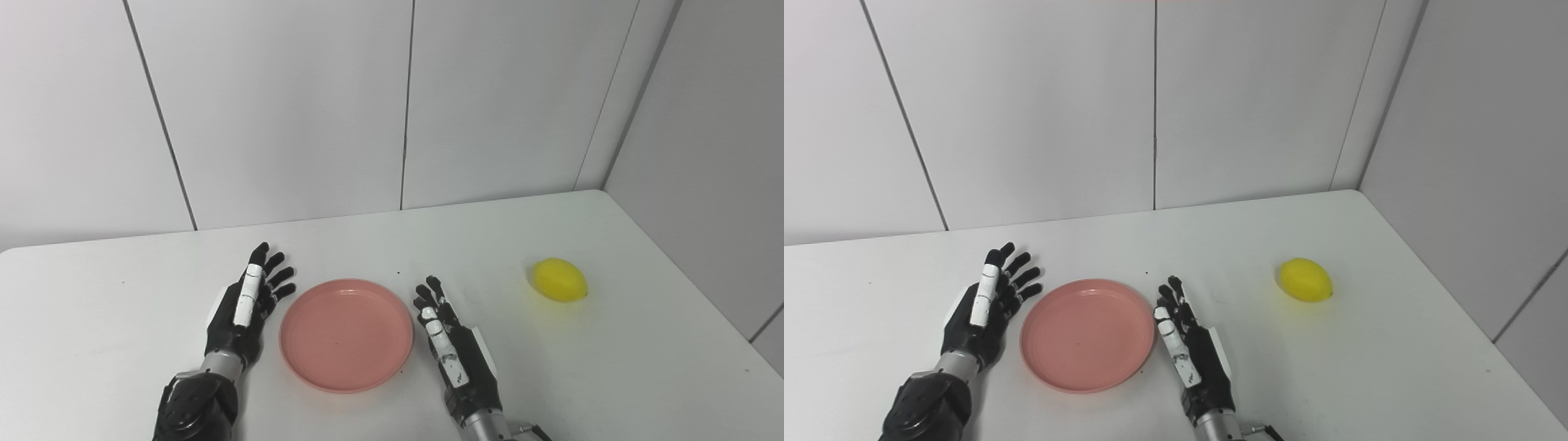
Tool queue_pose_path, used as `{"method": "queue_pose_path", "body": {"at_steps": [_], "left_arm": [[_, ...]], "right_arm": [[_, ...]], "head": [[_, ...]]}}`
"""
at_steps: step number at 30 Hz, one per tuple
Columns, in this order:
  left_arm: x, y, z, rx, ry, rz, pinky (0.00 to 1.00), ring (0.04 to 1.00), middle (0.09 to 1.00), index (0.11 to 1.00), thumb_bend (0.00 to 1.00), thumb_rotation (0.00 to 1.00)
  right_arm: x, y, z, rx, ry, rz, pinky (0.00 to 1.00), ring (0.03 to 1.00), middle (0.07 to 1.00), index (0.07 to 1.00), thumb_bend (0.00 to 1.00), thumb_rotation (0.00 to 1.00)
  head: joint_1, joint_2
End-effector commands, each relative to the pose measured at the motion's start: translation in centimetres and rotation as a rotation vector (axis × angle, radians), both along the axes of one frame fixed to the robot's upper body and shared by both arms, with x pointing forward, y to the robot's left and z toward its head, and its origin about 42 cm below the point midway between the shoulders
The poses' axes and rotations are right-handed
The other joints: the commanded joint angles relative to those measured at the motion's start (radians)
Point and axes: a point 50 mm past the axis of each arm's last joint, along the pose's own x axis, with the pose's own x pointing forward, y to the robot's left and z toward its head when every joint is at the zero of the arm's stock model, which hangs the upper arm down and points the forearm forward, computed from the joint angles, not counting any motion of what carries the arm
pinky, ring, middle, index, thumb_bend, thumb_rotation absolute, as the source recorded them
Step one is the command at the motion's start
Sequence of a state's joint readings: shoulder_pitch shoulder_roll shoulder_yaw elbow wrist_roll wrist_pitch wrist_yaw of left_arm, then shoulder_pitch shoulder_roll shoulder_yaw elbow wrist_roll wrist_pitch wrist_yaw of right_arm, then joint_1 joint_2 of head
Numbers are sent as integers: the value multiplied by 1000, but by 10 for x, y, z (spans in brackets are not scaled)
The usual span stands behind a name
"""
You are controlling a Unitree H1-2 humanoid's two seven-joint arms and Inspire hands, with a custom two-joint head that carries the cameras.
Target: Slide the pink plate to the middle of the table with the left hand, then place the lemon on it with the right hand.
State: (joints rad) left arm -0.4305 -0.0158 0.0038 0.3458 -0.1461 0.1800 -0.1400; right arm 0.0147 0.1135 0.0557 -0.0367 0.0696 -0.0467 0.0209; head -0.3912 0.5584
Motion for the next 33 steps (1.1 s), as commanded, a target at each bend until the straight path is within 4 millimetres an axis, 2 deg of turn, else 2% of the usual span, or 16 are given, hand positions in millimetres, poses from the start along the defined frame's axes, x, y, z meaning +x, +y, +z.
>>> {"method": "queue_pose_path", "body": {"at_steps": [1,8,12,20,21,24,27,33], "left_arm": [[-6,6,-23,40,105,12,825,875,935,1000,804,882],[-7,4,-24,23,114,3,840,882,940,1000,794,874],[-8,2,-24,25,119,9,866,881,938,1000,786,875],[-8,4,-27,32,117,-4,862,885,940,1000,775,890],[-9,3,-27,29,118,-4,860,885,939,1000,777,892],[-9,2,-27,27,116,-1,848,872,925,1000,778,888],[-9,0,-27,33,111,-2,834,869,926,1000,775,894],[-10,-2,-27,36,105,-5,843,860,923,1000,779,894]], "right_arm": [[-13,6,-27,22,84,-1,1000,957,953,977,733,794],[-12,4,-27,14,79,-9,1000,957,950,982,725,798],[-11,-4,-22,-35,41,-52,998,956,943,966,724,797],[-6,-23,10,-117,-56,-165,966,930,924,940,692,787],[-4,-27,17,-177,-80,-183,960,927,925,938,698,780],[1,-37,33,-295,-132,-228,872,880,881,905,719,775],[6,-50,48,-366,-163,-255,829,849,854,890,741,767],[22,-83,84,-544,-203,-277,672,739,775,862,765,775]], "head": [[0,0],[2,-5],[8,-7],[-11,-15],[-11,-15],[-12,-16],[-8,-20],[-7,-23]]}}
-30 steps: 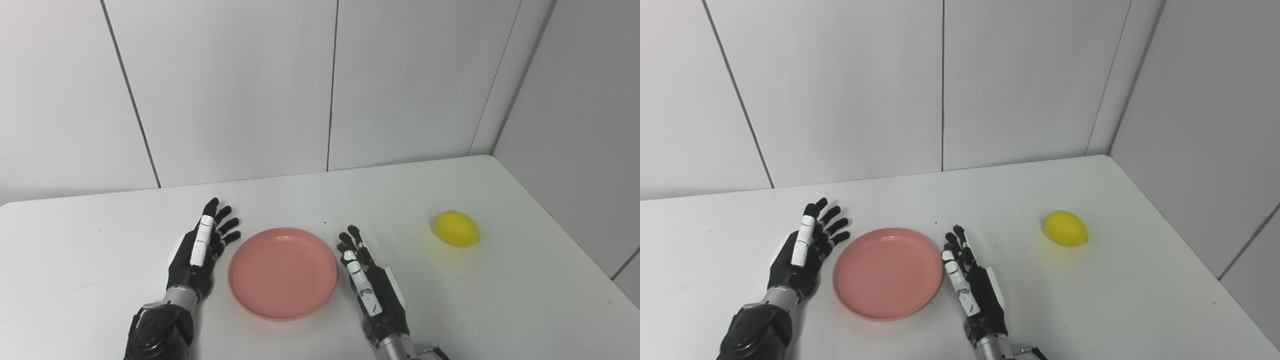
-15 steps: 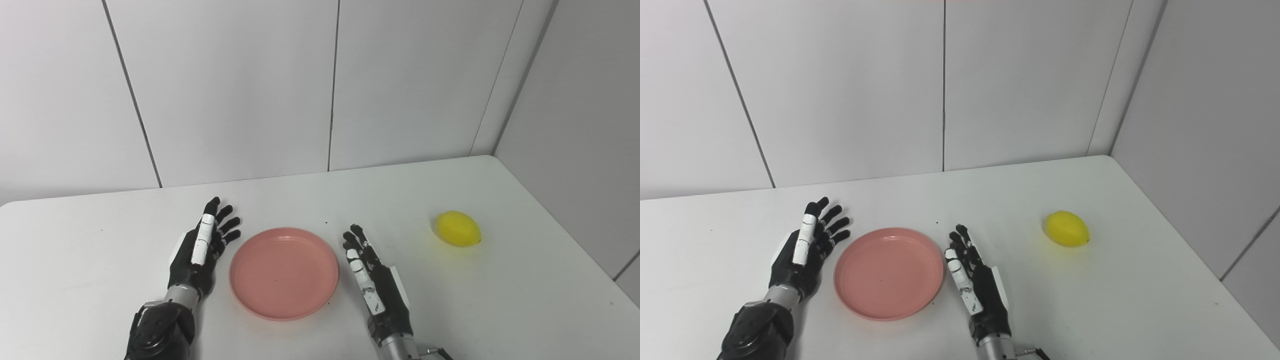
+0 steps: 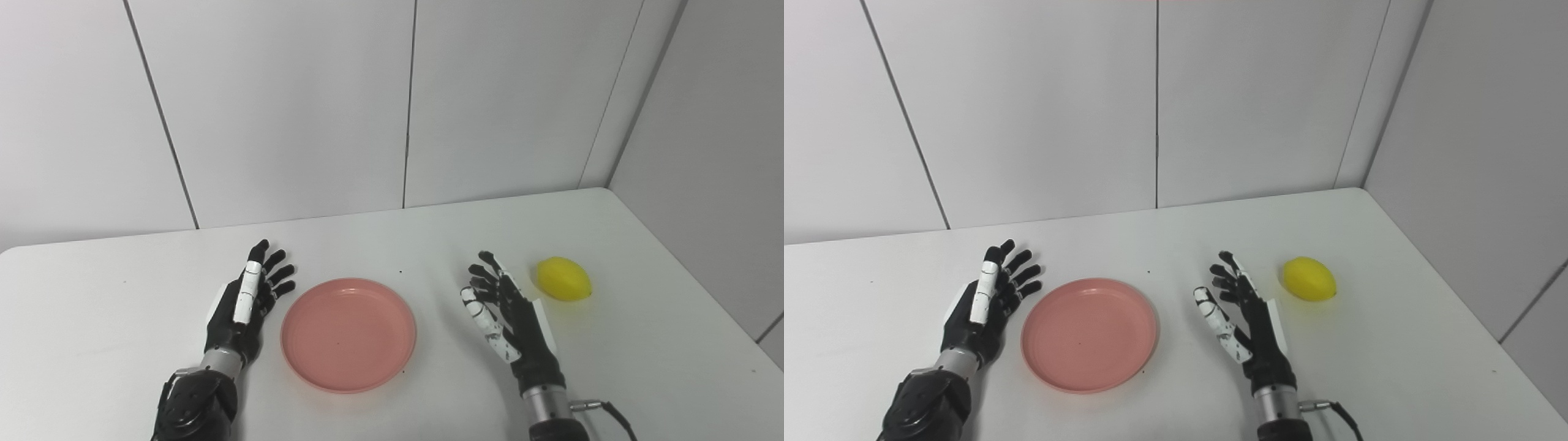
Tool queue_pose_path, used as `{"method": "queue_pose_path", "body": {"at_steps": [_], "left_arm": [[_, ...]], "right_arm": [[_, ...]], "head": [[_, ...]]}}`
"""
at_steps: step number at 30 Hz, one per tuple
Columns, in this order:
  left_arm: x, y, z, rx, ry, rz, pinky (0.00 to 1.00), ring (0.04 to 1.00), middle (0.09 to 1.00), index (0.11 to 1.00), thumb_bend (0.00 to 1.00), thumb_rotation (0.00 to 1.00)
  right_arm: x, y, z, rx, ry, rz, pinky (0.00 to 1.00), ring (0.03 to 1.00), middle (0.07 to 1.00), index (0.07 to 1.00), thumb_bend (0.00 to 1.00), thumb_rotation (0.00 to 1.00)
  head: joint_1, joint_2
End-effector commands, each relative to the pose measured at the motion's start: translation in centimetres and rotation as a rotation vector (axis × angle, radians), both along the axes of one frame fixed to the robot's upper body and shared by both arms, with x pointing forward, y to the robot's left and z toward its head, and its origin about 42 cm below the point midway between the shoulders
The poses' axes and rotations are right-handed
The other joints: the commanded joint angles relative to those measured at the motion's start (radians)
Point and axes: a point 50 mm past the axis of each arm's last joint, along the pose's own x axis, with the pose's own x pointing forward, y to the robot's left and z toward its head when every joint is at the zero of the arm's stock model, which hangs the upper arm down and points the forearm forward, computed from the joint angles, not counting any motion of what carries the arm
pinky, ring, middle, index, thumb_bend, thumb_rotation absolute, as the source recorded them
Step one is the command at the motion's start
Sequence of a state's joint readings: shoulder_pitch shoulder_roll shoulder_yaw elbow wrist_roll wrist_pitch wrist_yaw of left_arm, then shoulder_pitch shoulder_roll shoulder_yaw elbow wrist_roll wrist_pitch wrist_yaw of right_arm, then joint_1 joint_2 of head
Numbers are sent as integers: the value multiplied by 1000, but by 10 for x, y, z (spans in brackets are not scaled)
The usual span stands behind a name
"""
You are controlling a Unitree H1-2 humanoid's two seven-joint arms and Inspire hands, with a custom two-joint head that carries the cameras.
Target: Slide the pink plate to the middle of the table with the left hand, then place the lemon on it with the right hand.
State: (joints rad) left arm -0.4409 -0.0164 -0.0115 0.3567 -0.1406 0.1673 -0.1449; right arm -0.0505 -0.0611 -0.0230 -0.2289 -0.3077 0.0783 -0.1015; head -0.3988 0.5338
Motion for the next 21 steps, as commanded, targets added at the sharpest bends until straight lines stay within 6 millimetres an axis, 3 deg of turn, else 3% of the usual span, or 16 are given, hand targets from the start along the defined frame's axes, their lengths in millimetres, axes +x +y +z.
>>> {"method": "queue_pose_path", "body": {"at_steps": [1,6,12,16,21], "left_arm": [[-13,3,-29,26,118,15,846,860,923,1000,780,894],[-13,5,-30,26,127,10,848,874,929,1000,787,892],[-12,6,-31,34,121,13,862,859,925,1000,771,891],[-12,6,-32,33,121,7,862,856,924,1000,769,892],[-12,7,-33,27,125,4,861,864,931,1000,764,888]], "right_arm": [[9,-7,26,-33,-58,-6,660,730,766,853,773,773],[21,-31,51,-109,-69,-19,641,710,741,776,759,706],[33,-55,72,-225,-65,-36,615,698,724,738,762,713],[41,-66,80,-474,-59,-83,598,691,732,720,873,775],[51,-73,86,-795,-47,-174,579,681,733,716,893,759]], "head": [[1,1],[-11,-2],[-11,-3],[-14,-7],[-15,-6]]}}
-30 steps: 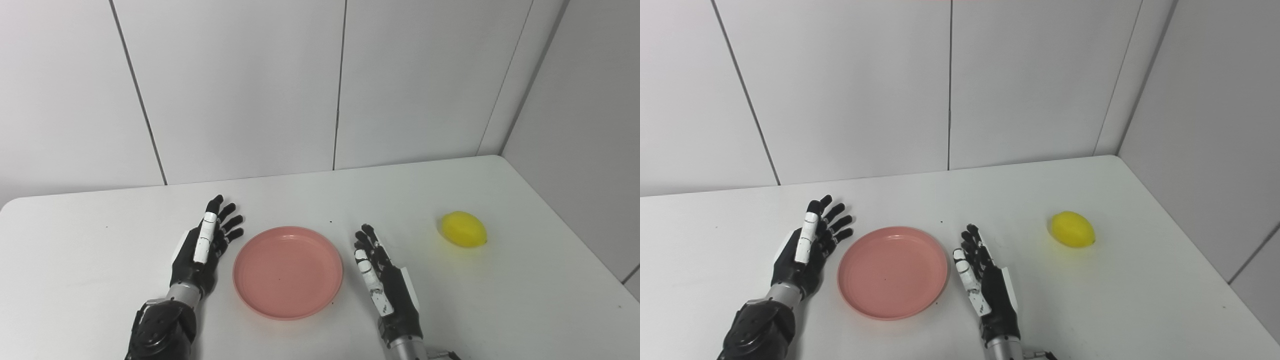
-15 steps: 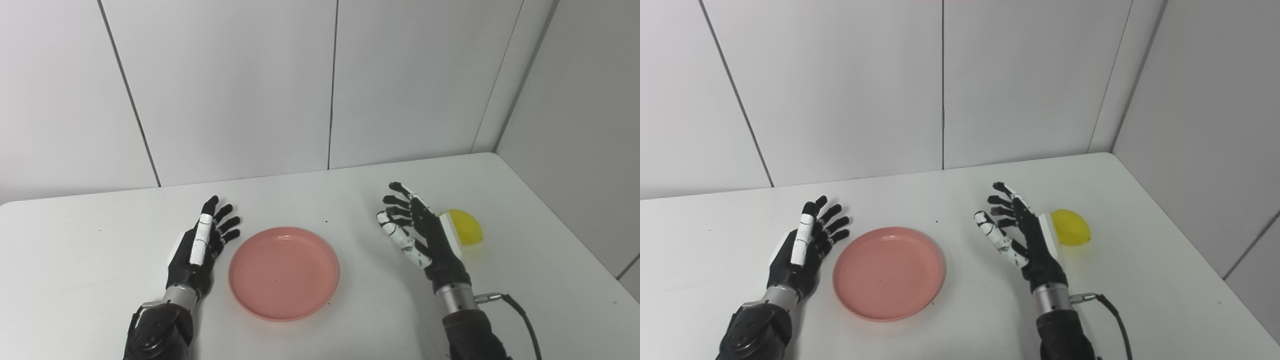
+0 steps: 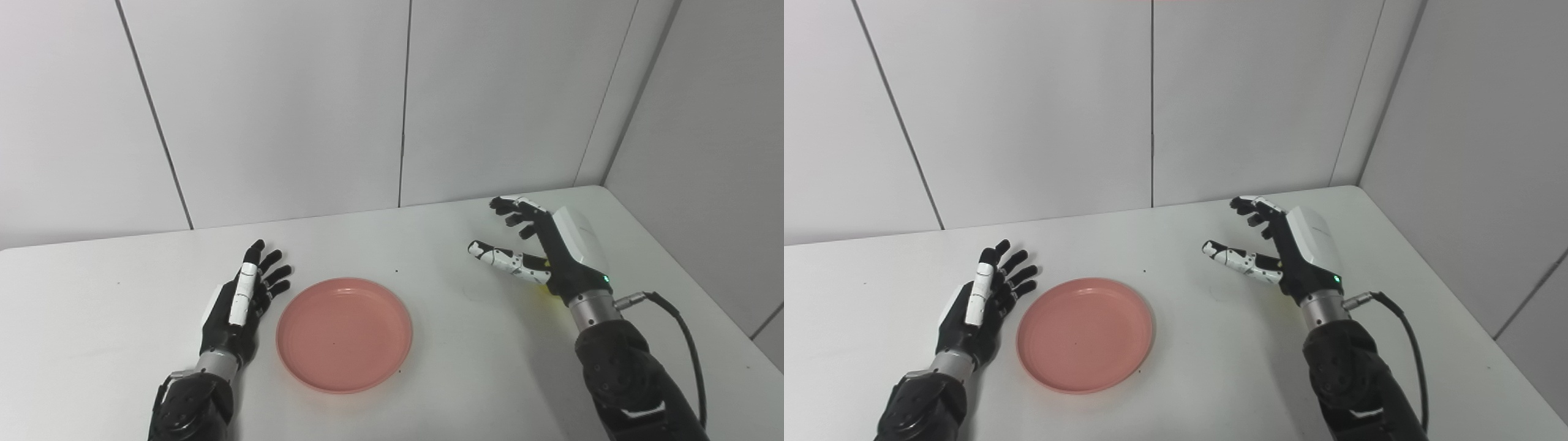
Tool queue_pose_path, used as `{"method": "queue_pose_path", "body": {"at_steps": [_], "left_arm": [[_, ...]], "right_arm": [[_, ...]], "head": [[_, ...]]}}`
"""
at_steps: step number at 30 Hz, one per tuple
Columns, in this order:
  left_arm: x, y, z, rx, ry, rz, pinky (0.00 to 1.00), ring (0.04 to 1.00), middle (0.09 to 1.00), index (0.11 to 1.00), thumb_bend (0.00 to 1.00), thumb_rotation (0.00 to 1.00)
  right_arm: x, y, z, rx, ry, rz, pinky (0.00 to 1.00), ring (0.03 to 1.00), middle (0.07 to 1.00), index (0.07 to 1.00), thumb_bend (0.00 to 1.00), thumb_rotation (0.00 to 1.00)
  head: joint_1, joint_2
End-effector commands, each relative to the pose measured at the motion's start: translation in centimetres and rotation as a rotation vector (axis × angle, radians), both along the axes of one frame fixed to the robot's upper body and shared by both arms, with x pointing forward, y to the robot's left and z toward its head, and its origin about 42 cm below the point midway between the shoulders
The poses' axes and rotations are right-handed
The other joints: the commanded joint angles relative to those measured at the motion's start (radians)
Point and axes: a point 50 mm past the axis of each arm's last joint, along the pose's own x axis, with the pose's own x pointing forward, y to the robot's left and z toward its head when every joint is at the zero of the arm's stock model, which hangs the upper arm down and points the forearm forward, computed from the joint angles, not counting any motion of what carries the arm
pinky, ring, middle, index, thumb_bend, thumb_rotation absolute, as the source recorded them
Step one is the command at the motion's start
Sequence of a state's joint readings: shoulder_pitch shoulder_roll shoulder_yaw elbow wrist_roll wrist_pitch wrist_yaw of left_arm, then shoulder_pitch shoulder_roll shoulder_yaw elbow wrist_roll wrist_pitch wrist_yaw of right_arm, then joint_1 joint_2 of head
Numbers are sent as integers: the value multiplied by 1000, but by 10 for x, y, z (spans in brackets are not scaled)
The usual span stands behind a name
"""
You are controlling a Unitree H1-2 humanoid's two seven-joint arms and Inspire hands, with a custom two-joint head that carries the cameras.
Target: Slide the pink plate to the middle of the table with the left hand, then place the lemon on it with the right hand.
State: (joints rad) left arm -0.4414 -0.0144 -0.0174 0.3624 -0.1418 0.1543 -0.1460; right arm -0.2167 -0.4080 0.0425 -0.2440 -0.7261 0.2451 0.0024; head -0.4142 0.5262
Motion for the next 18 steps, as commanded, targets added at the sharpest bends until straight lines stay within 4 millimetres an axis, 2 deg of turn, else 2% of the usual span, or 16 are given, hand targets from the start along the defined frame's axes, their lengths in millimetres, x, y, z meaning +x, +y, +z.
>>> {"method": "queue_pose_path", "body": {"at_steps": [1,9,12,15,18], "left_arm": [[-12,7,-32,25,133,8,857,864,930,1000,766,888],[-12,7,-32,20,132,8,876,867,929,1000,761,882],[-12,7,-32,23,133,7,879,867,928,1000,763,884],[-13,7,-31,26,132,6,879,859,920,1000,771,882],[-12,7,-31,28,132,3,877,866,926,1000,763,886]], "right_arm": [[11,-6,19,-100,-48,-51,580,684,737,718,894,754],[25,-32,7,-268,-14,-151,526,650,713,708,916,667],[28,-43,-2,-311,7,-179,529,655,715,708,934,638],[29,-54,-12,-345,18,-203,546,650,695,695,976,561],[31,-65,-23,-361,47,-238,568,654,696,696,986,540]], "head": [[1,1],[2,-2],[5,-5],[6,-3],[6,-3]]}}
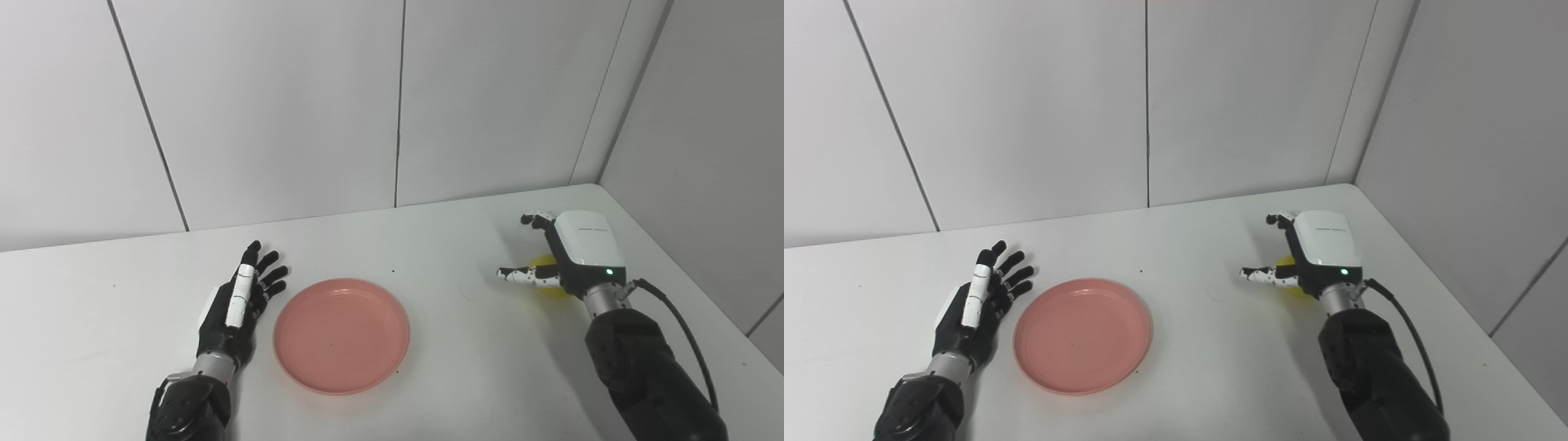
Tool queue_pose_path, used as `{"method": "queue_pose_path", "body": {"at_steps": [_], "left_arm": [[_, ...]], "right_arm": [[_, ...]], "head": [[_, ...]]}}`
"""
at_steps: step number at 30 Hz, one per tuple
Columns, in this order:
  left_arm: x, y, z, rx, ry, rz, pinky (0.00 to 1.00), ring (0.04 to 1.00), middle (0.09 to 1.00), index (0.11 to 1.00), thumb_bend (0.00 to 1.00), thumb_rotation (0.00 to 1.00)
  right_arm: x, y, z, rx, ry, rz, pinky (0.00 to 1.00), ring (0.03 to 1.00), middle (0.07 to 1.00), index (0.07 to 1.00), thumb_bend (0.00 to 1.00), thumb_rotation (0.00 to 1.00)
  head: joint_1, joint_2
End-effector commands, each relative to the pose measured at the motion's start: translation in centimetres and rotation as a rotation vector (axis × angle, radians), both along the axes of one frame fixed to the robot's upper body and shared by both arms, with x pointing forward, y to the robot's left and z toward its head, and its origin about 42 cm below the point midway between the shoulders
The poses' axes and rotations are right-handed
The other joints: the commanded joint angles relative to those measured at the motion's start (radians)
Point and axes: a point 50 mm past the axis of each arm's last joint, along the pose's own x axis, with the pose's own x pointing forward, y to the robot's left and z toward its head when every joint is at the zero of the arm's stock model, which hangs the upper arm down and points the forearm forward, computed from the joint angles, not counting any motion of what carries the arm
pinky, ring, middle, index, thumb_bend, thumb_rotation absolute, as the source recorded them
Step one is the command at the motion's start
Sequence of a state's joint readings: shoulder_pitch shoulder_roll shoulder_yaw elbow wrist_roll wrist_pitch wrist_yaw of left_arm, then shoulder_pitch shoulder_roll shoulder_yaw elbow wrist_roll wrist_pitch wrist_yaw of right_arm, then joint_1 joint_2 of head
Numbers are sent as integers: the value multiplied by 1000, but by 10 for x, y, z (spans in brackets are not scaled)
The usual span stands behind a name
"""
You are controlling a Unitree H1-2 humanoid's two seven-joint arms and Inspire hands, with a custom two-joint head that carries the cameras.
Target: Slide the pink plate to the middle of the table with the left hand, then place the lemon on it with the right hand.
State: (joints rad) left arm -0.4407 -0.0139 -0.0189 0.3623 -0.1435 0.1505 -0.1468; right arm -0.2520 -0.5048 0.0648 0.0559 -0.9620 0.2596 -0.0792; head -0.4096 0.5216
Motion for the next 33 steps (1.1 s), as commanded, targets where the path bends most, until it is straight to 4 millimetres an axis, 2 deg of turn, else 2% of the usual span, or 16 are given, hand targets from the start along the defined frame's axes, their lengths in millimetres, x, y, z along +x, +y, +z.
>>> {"method": "queue_pose_path", "body": {"at_steps": [1,5,7,11,15,17,21,23,26,28,32,33], "left_arm": [[-12,8,-31,33,134,4,869,866,928,1000,761,890],[-11,9,-30,28,140,4,867,866,929,1000,768,882],[-11,9,-31,28,144,7,864,861,923,1000,776,875],[-10,9,-31,35,141,5,868,857,920,1000,789,871],[-10,8,-31,41,140,5,872,853,916,1000,779,874],[-10,8,-31,41,140,3,872,855,917,1000,783,870],[-11,7,-31,47,137,0,871,855,916,1000,790,873],[-11,7,-32,47,139,-1,872,854,914,1000,796,872],[-12,6,-32,43,146,7,860,848,909,1000,791,864],[-12,6,-32,35,149,9,863,852,908,1000,789,858],[-13,6,-33,32,151,5,887,858,915,1000,776,860],[-12,7,-34,33,153,5,889,859,917,1000,774,861]], "right_arm": [[6,-10,15,-49,-69,-3,581,663,703,700,983,540],[6,-19,3,-51,-37,-45,574,664,704,707,978,549],[6,-21,-1,-53,-26,-56,533,640,700,708,973,561],[2,-26,-15,-39,-1,-69,513,615,680,706,956,548],[-1,-25,-24,-37,22,-66,507,634,703,710,956,588],[-3,-22,-26,-34,20,-58,463,592,687,705,951,576],[-5,-20,-30,-21,8,-43,437,570,672,698,942,564],[-6,-20,-33,-17,0,-37,400,527,635,674,940,557],[-5,-21,-37,4,-16,-34,303,407,546,613,905,471],[-5,-22,-39,21,-29,-27,278,372,509,595,887,424],[-4,-25,-42,61,-71,-11,190,254,356,535,830,255],[-3,-26,-44,65,-78,-6,178,237,337,510,681,205]], "head": [[3,2],[2,-1],[2,-1],[3,-1],[5,0],[6,-1],[8,1],[9,3],[10,4],[11,4],[10,4],[10,4]]}}
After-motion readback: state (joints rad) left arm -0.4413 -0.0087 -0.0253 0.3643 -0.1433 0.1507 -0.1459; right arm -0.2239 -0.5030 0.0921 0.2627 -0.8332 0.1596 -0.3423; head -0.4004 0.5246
